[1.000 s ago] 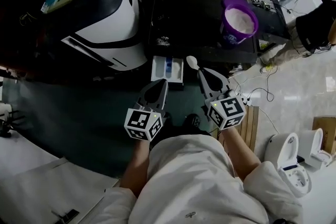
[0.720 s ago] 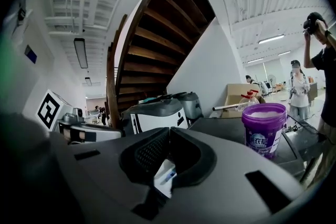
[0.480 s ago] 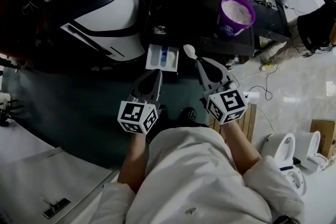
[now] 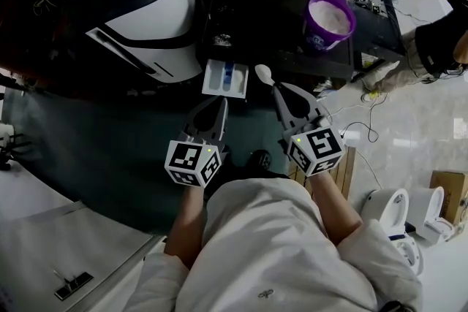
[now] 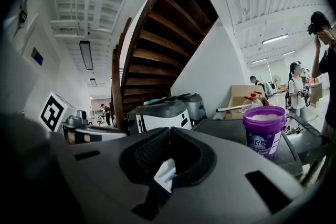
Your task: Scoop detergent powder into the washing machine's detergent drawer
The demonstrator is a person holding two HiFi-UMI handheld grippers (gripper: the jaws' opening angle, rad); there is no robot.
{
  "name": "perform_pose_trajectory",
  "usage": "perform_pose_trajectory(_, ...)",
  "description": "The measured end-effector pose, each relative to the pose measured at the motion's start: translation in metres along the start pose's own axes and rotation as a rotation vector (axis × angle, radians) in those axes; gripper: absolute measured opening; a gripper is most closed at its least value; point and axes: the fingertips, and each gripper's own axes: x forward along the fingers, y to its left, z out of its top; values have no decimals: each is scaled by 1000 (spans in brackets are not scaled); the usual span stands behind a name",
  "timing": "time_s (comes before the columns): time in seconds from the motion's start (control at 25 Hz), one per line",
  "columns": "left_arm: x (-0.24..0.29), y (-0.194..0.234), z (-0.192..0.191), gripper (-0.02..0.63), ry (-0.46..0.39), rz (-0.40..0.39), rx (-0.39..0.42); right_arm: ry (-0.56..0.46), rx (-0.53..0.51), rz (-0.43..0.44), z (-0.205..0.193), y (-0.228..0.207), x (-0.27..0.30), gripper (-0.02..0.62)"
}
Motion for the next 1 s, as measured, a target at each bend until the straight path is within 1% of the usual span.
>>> perform_pose_trajectory(0.4, 5, -2, -1, 18, 2, -1, -5, 14, -15, 9, -1, -2, -1, 11)
perform_pose_trajectory(1.0, 7, 4, -3, 18, 19, 7, -1, 12, -6, 9, -1, -6, 2, 11)
